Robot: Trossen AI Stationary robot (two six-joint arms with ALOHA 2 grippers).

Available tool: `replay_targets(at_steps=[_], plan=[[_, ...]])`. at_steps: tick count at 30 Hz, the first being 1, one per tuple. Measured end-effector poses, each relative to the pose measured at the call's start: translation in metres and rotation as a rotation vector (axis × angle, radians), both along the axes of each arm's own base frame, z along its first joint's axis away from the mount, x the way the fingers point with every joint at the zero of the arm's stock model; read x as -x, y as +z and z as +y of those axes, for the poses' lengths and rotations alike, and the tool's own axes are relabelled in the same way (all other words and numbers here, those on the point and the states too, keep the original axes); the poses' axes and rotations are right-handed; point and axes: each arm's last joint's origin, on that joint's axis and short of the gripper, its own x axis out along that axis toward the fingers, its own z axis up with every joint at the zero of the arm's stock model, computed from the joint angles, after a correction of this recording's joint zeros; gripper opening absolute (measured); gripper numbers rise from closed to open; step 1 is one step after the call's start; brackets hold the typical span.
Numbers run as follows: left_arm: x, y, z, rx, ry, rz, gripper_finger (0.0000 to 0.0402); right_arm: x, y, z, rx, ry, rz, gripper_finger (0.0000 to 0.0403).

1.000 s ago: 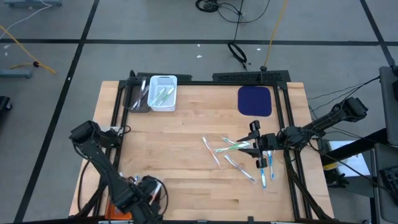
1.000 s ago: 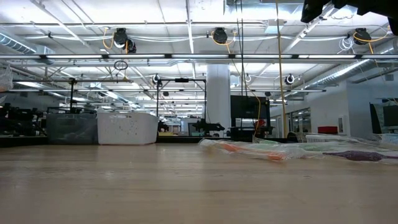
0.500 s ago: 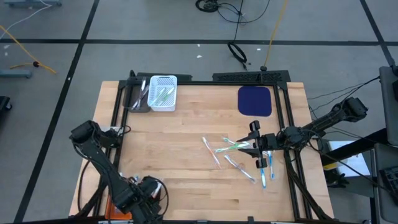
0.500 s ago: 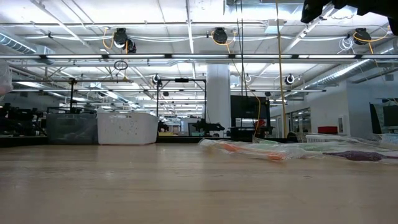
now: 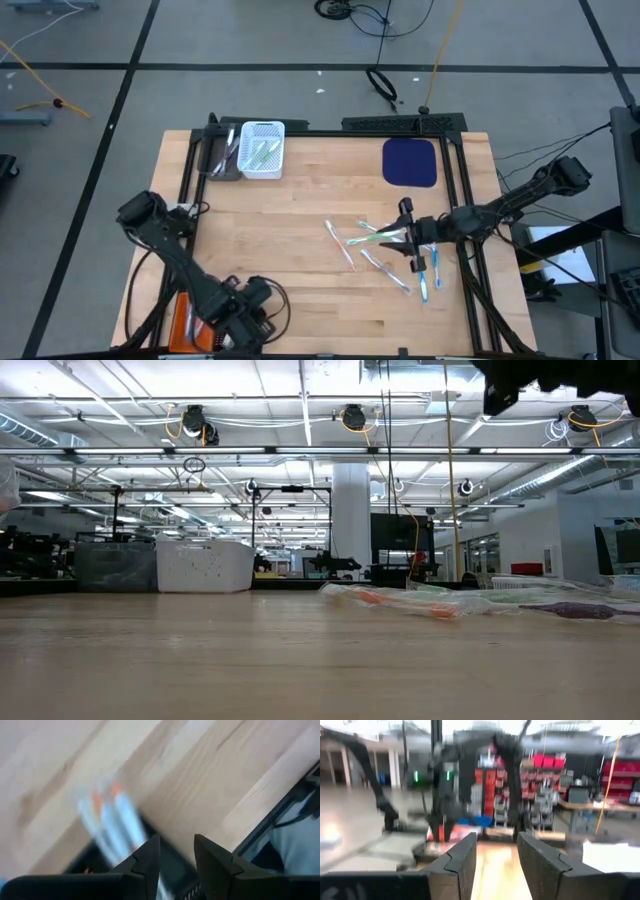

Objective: Pick & Place Toothbrushes
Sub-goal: Put the violet toothbrush into the gray bin

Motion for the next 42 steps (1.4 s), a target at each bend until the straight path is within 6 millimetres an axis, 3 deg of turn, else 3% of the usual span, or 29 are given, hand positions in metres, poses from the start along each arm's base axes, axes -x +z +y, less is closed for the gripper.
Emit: replay_targets(at_steps=[3, 8, 15, 27, 42], plan=[[-0.010, 0.002, 0.004, -0.053, -0.054, -0.104, 0.0118, -0.001, -0.008, -0.002, 0.041, -0.012, 0.084, 0.0134], [-0.027, 0.005, 0.012, -0.158, -0.147, -0.238, 0.0118, 0.001, -0.026, -0.014, -0.035, -0.074, 0.304, 0.0134], [-0.045, 0.008, 0.025, -0.257, -0.223, -0.327, 0.0118, 0.008, -0.054, -0.032, -0.093, -0.204, 0.617, 0.0134], [-0.061, 0.009, 0.048, -0.343, -0.165, -0.340, 0.0118, 0.022, -0.077, -0.048, -0.236, -0.397, 0.883, 0.0134], [-0.073, 0.009, 0.068, -0.400, -0.137, -0.335, 0.0118, 0.029, -0.084, -0.049, -0.313, -0.462, 0.981, 0.0134]])
